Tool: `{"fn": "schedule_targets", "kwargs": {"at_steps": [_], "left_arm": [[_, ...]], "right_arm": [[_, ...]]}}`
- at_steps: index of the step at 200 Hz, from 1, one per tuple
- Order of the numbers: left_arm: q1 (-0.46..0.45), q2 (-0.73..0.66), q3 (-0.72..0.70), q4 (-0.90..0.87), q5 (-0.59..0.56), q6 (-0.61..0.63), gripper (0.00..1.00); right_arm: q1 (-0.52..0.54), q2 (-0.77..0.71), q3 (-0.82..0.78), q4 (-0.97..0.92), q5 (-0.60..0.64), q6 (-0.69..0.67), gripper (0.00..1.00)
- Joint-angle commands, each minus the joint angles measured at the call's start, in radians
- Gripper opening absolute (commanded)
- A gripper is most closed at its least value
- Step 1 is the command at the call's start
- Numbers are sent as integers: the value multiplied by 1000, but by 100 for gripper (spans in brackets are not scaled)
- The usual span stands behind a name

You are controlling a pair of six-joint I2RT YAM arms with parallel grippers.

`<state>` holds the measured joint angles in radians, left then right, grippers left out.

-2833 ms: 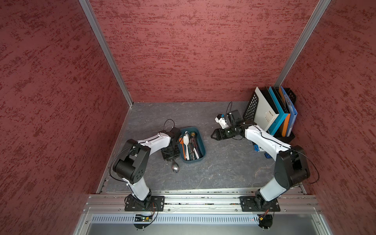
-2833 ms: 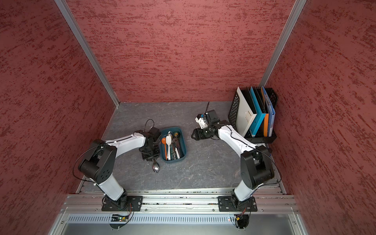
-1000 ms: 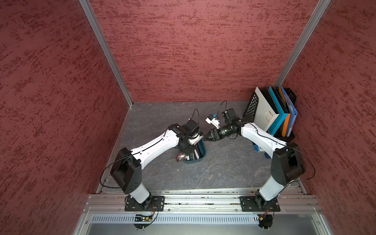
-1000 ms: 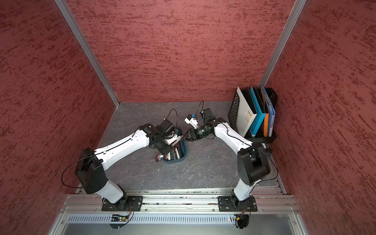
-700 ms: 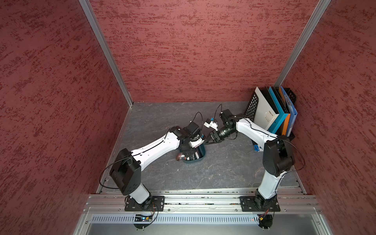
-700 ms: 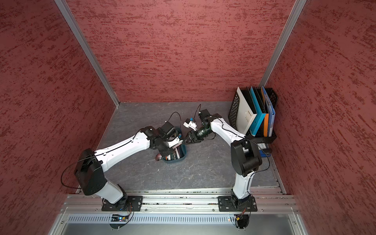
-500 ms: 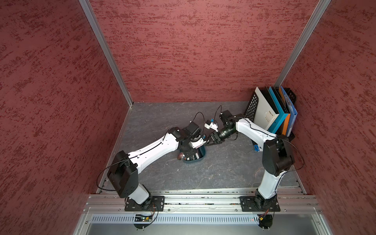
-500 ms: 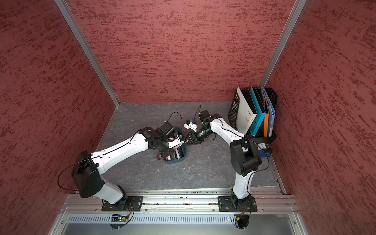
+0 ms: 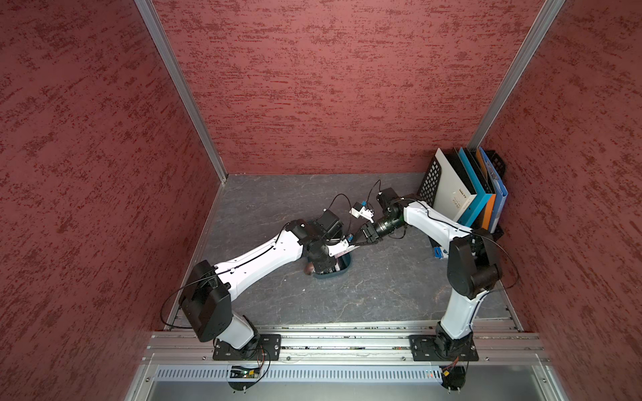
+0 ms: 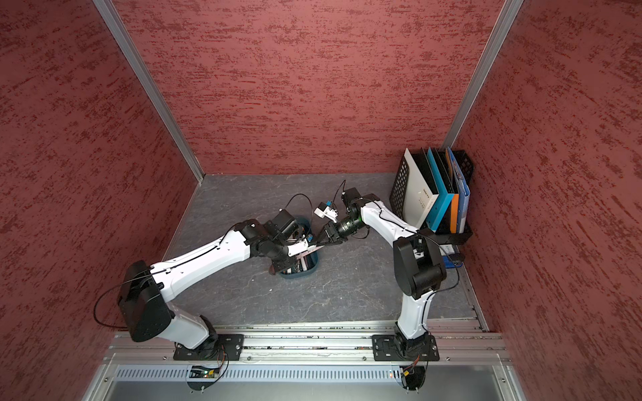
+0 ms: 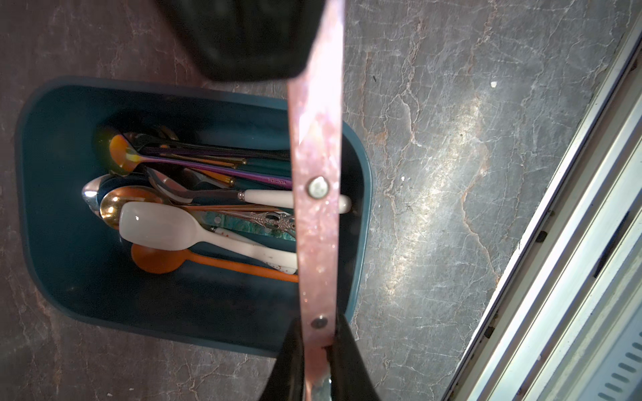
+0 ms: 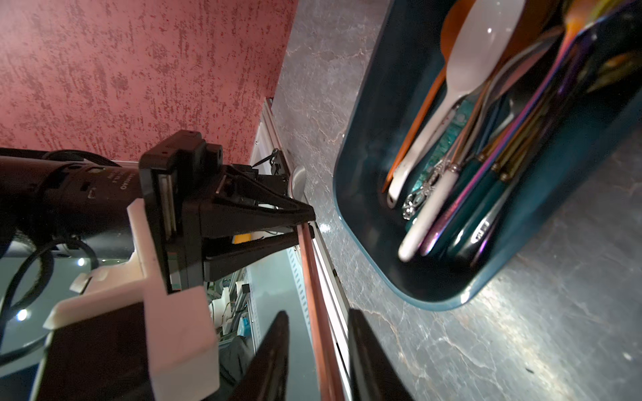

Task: Put the spoon into the storage box
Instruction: Adjust the spoon.

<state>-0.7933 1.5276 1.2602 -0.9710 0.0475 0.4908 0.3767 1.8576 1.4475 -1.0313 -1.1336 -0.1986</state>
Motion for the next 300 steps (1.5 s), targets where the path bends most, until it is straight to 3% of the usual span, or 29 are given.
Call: {"fn": "schedule_targets", "kwargs": {"at_steps": [1, 36, 51, 69, 140, 190, 224, 251, 276, 300], "left_arm": [[-4, -2, 2, 24, -3, 30, 0], [3, 7, 6, 37, -2, 43, 0], [5, 14, 5, 37, 4, 45, 0], [6, 20, 2, 39, 10, 42, 0], [6, 42, 10, 50, 49, 33, 0], [6, 79, 33, 51, 59, 0, 0], [17, 89, 41, 66, 65, -21, 0], [46, 97, 70, 73, 75, -70, 20], [81, 88, 107, 75, 79, -141, 53], [112, 68, 149, 79, 60, -244, 63]], "right_arm": [[-1, 11, -15, -29, -80, -34, 29], [-1, 4, -40, -38, -51, -50, 28], [-1, -5, -45, -22, -26, -35, 41], [-1, -21, -55, 6, 9, -21, 41], [3, -55, -130, 225, 46, 128, 19], [6, -114, -255, 559, 54, 357, 10], [8, -114, -284, 583, 55, 378, 3], [8, -119, -337, 664, 67, 435, 0], [8, -138, -399, 831, 101, 557, 0], [8, -160, -433, 969, 144, 640, 0]]}}
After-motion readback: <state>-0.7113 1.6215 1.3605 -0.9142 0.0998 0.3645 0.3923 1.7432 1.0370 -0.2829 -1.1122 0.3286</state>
